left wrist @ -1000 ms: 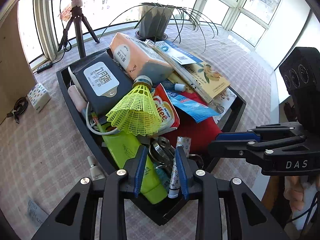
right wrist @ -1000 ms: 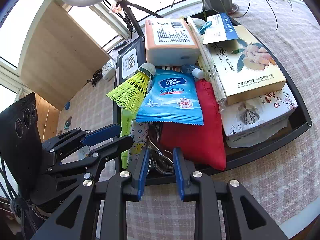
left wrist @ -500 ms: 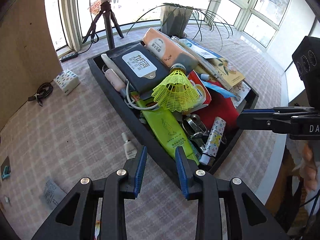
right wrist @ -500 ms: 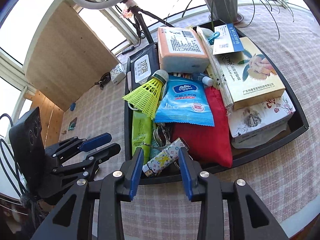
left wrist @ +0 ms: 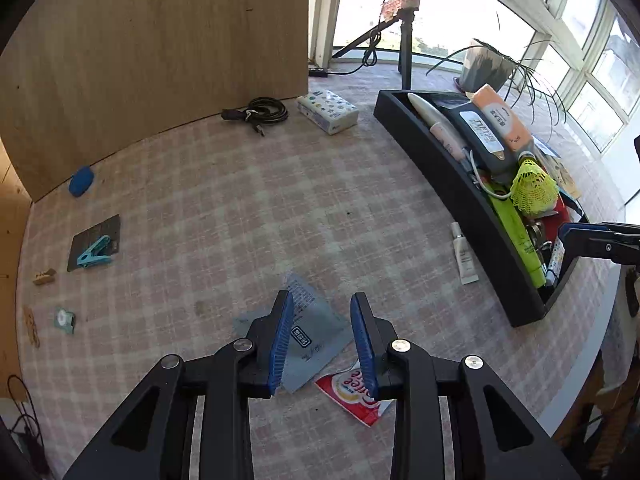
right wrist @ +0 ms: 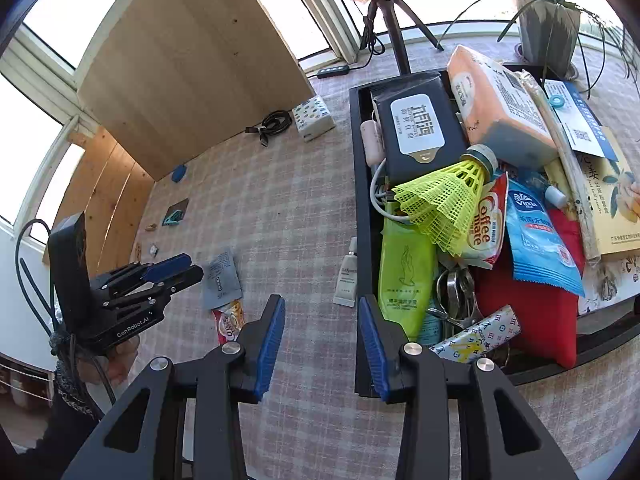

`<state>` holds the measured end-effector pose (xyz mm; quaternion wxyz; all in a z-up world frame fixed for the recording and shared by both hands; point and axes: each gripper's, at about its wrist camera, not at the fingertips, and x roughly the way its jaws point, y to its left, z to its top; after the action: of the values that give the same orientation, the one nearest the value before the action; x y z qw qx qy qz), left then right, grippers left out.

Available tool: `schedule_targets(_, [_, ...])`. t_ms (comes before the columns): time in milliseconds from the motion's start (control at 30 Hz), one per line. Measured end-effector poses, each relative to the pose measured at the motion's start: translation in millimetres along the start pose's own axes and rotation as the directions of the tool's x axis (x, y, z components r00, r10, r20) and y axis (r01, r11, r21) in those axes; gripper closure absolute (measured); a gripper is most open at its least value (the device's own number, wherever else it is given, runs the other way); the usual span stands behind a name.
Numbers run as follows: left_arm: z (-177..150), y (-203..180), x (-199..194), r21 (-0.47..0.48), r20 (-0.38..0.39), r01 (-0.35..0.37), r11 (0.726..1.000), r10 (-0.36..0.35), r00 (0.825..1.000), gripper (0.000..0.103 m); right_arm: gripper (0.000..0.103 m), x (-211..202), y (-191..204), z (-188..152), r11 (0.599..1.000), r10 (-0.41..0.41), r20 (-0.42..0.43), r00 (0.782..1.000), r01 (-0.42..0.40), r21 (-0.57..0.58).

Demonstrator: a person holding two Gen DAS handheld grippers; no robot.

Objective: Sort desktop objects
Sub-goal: 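Withdraw both tools from the bin back over the table, then grasp the blue clothespin with the right tool while the left tool grasps a wooden clothespin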

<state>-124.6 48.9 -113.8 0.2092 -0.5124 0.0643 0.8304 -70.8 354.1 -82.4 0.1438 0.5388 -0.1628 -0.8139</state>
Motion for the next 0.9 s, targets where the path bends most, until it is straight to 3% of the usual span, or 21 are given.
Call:
schedule_targets(167, [-12.9, 78.7, -10.6, -0.116, -0.003, -0.075, 0.99, 0.075, 0.997, 0.071, 0.068, 26.9, 57.7, 20.9, 0.99, -0.002, -0.04, 0.999, -0.003, -0.14])
schedule_targets(333, [-28.7, 163.0, -22.9, -0.25, -0.014, -0.156, 0.956, 0.158, 0.987, 0.071, 0.068, 63.0, 124.5, 48.9, 0.948, -0.025, -0.084, 0.996, -0.002, -0.317])
schedule_targets(600, [-60.9, 283.4, -30.4, -0.43, -0.087, -0.279, 0.858, 0.269, 0.959, 0.071, 0.068, 152.7, 237.7, 95.5, 0.828, -0.024, -0.202, 0.979, -0.094, -0.553])
schedule_targets(800, [-73.8, 333.4, -18.9, -0.505, -0.136, -0.305, 0.807, 0.275, 0.952, 0.068, 0.068, 221.5, 308.8, 117.2, 0.721, -0.028, -0.294, 0.955, -0.184, -0.668])
schedule_targets(900, [-74.7, 348.5, -13.5, -0.53, -0.141, -0.306, 0.791, 0.274, 0.951, 0.064, 0.068, 258.2, 330.7, 122.8, 0.691, -0.044, -0.337, 0.941, -0.215, -0.69])
